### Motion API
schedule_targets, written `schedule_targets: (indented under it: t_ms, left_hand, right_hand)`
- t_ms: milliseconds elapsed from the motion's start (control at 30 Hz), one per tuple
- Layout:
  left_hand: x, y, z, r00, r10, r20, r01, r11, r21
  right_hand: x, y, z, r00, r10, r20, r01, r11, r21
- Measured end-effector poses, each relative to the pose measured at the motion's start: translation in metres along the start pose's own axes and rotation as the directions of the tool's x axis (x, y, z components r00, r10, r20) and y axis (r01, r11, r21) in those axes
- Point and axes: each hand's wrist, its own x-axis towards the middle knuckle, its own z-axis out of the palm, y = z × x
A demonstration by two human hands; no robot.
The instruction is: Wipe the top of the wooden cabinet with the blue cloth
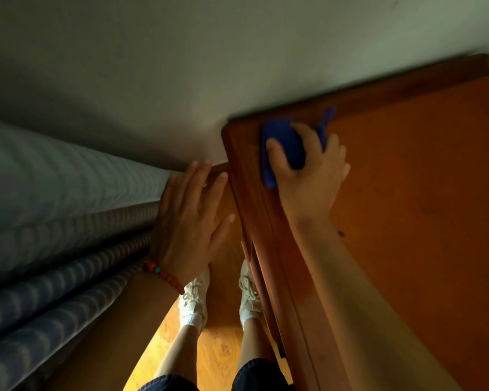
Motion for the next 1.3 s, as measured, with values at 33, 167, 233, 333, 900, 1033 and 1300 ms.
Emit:
schedule_targets:
  t_ms: [33,167,233,333,900,1033,1300]
  left_hand:
    - [0.0,-0.001,-0.001,1.0,0.004,0.01,-0.004,1.0,0.004]
    - [-0.007,-0.005,-0.004,0.999,0.009,0.031,-0.009,1.0,0.005]
    - [-0.01,-0.005,-0.004,0.999,0.024,0.042,-0.024,1.0,0.004]
    - [-0.016,-0.008,-0.002,0.998,0.022,0.064,-0.024,1.0,0.017]
    - [-0.024,0.018,-0.044,0.984,0.051,0.171,-0.054,0.998,0.015]
    - [-0.035,0.038,-0.064,0.975,0.061,0.213,-0.064,0.998,0.011]
    - [-0.054,0.08,-0.125,0.964,0.077,0.255,-0.085,0.996,0.018]
  right_hand:
    - [-0.015,0.0,-0.002,0.999,-0.026,0.023,0.026,1.0,-0.004]
    - [-0.028,-0.007,-0.003,0.998,-0.023,0.061,0.023,1.0,-0.01]
    - [-0.009,-0.017,0.006,0.995,-0.063,0.073,0.064,0.998,-0.02]
    - [0.008,-0.029,0.019,0.992,-0.105,0.069,0.106,0.994,-0.013]
    - [-0.074,0.025,-0.058,0.962,-0.081,0.26,0.135,0.971,-0.197]
    - [-0.083,0.035,-0.092,0.95,-0.047,0.309,0.129,0.959,-0.251]
    - [-0.095,0.018,-0.177,0.95,-0.044,0.308,0.115,0.969,-0.217]
